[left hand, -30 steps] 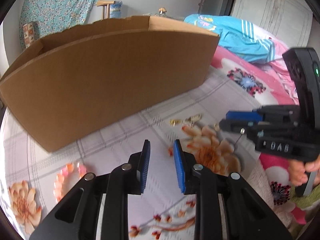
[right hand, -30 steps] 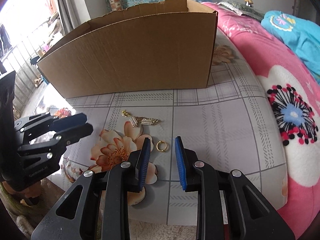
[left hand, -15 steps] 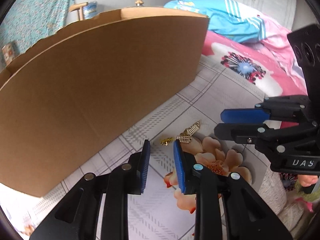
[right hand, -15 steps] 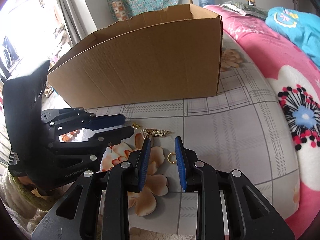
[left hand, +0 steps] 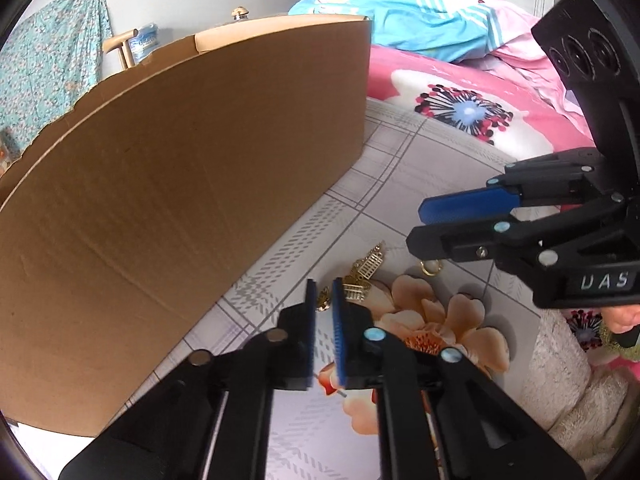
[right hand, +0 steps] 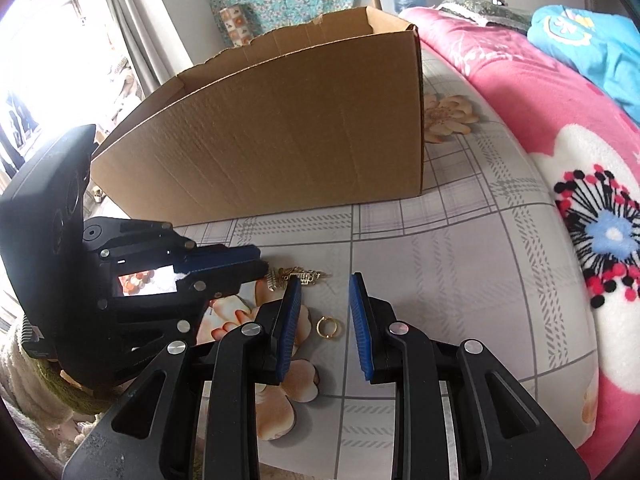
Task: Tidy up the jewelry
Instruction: 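Move the right gripper toward the gold hoop earring on the sheet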
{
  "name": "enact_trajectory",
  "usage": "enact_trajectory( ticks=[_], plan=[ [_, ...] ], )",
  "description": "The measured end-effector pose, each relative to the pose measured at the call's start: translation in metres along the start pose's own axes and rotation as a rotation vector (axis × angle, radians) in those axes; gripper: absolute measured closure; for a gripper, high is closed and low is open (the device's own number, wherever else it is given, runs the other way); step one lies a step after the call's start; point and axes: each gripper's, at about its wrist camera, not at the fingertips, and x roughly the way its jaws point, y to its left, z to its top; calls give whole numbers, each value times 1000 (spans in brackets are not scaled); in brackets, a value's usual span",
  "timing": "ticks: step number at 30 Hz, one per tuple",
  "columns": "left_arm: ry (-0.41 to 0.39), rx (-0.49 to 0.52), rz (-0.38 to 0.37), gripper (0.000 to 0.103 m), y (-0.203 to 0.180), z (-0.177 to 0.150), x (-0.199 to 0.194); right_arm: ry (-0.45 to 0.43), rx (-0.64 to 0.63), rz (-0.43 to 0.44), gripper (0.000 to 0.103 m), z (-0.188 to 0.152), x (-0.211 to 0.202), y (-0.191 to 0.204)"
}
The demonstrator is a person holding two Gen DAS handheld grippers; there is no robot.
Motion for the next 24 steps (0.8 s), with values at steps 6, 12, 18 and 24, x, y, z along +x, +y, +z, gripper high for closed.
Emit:
enact_trajectory(
  ticks=[6,12,18,24],
  plan=[
    [8,-50,20,100,5,-10,-9,4,-31,-13,78,-14,-11,2],
    [8,-149,51,101,17,-27,-23,17,-117,-67,78,-25,-12,16],
    [-1,-221,65,101,28,-39,-32,37,-184,-97,78,-27,-1,28],
    [-9,-233,67,101,32,-43,-36,51,-221,-113,82,-29,2,31]
  ],
)
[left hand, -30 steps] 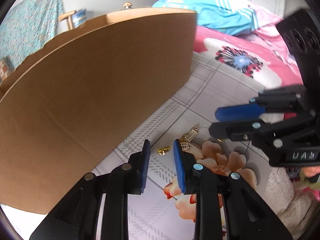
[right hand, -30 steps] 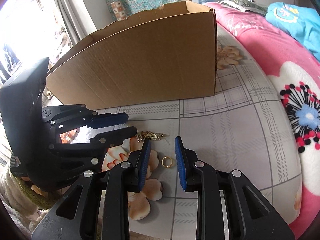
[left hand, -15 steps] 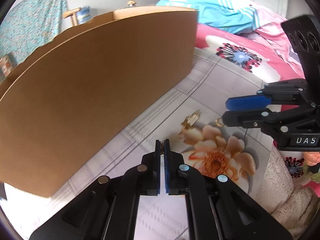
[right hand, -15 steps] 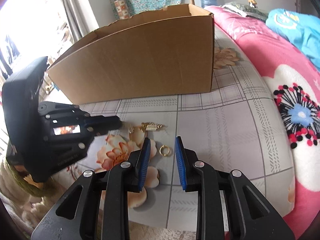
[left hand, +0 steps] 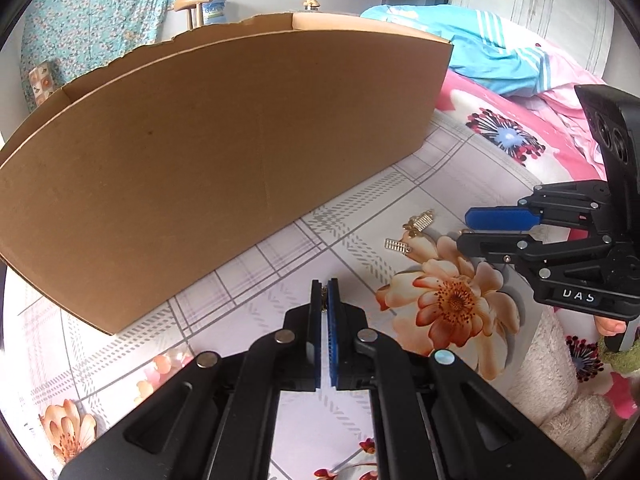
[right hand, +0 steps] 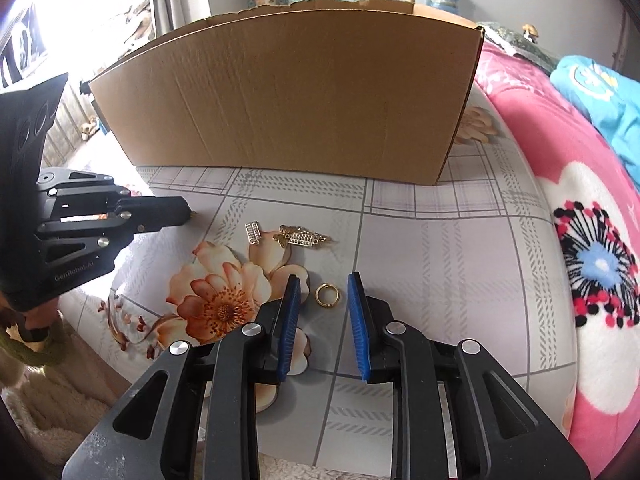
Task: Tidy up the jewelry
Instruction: 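Move the right gripper toward the gold hoop earring on the sheet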
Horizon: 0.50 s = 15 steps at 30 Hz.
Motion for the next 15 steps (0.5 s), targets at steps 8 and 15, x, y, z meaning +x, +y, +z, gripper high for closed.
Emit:
enact_trajectory(
  ticks=[8,15],
  plan=[
    [-14,-7,-4,101,6,-1,-2,8,41,24,100,4,1,-8],
    [-30,-16,-1,101,9,-1,-7,4,69,41,102,3,-2,-17]
  ],
)
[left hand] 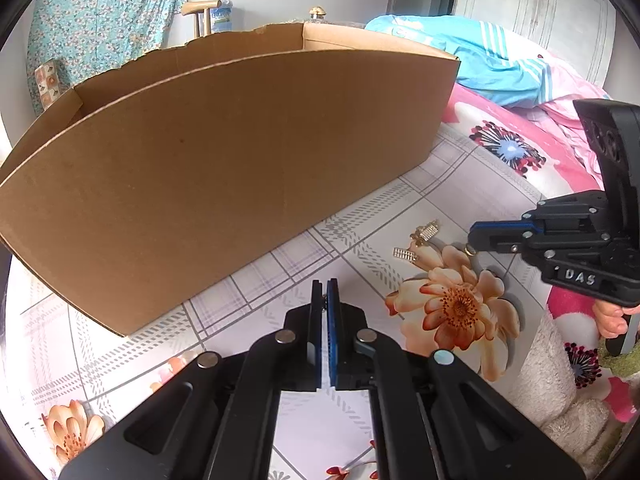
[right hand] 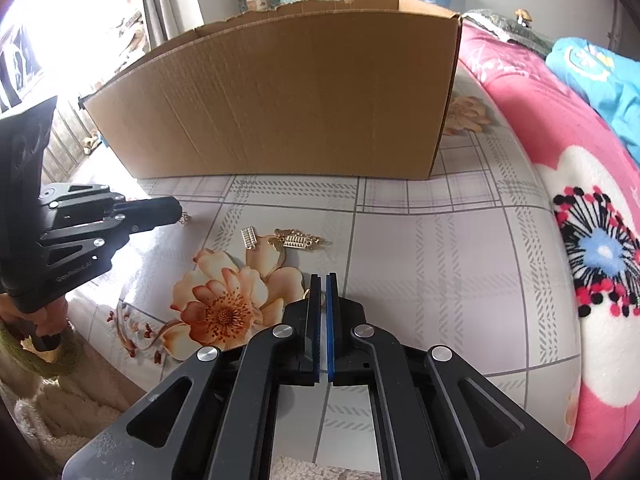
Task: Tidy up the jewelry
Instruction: 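Move the right gripper toward the gold hoop earring on the sheet, then close the right gripper on the gold hoop earring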
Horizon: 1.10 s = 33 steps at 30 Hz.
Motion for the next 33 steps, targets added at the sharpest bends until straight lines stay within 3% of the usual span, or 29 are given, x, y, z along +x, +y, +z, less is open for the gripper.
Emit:
enact_trajectory(
  ticks=[5,12,24,30,33],
  plan=[
    [5,1,2,101,1,-1,0,-5,3,-26,99,4,-6,-12],
    [12,14,6,101,-3,-4,4,34,-39,-53,98,-6,0,1],
    [5,2,-7,101,0,-4,4,33,-31,38,95,-1,-1,13],
    [4,-2,-10,101,2,-5,3,31,-35,-82,92,6,1,-1],
    [4,-3,-7,101,2,-5,4,56,-47,-74,92,6,7,5]
  ],
)
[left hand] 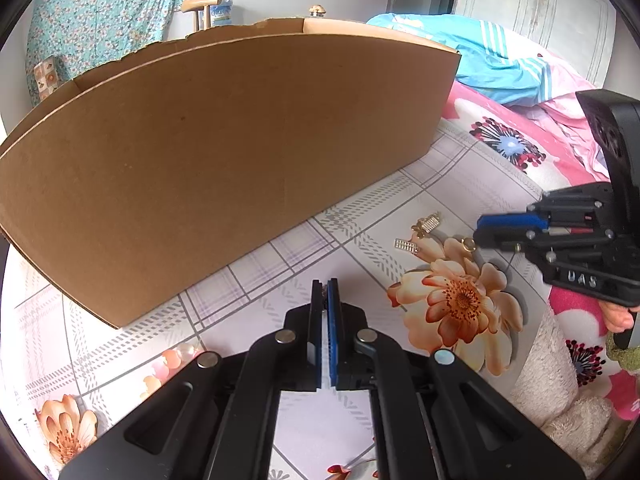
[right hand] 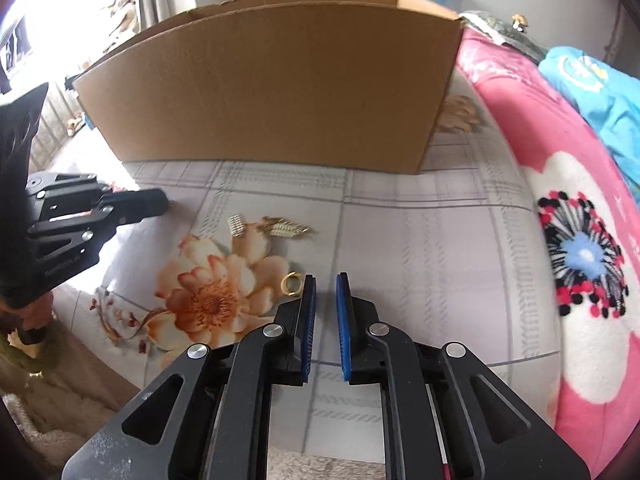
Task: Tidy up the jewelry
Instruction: 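Close the right gripper on the gold hoop earring, then carry the hoop earring into the box with the right gripper and open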
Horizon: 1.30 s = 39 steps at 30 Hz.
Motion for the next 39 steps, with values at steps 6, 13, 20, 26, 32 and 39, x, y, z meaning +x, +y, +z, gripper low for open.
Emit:
enact_trajectory(
  ticks=[6,13,20,26,32,39],
  plan=[
    [-2,-11,-1,101,5,1,-1,1,-9,105,92,3,-3,12],
    [1,-1,-3,101,6,0,-1,-24,-129,116,70,13,-7,3],
    [5,18,-2,101,4,1,0,63,-425,210,68,16,0,8],
    [4,15,1,101,4,1,0,145,-522,322,78,32,10,-7],
    [2,17,3,101,3,0,0,179,-602,320,92,42,16,-9],
    [1,26,9,101,3,0,0,178,-629,332,95,44,15,-6]
  ],
)
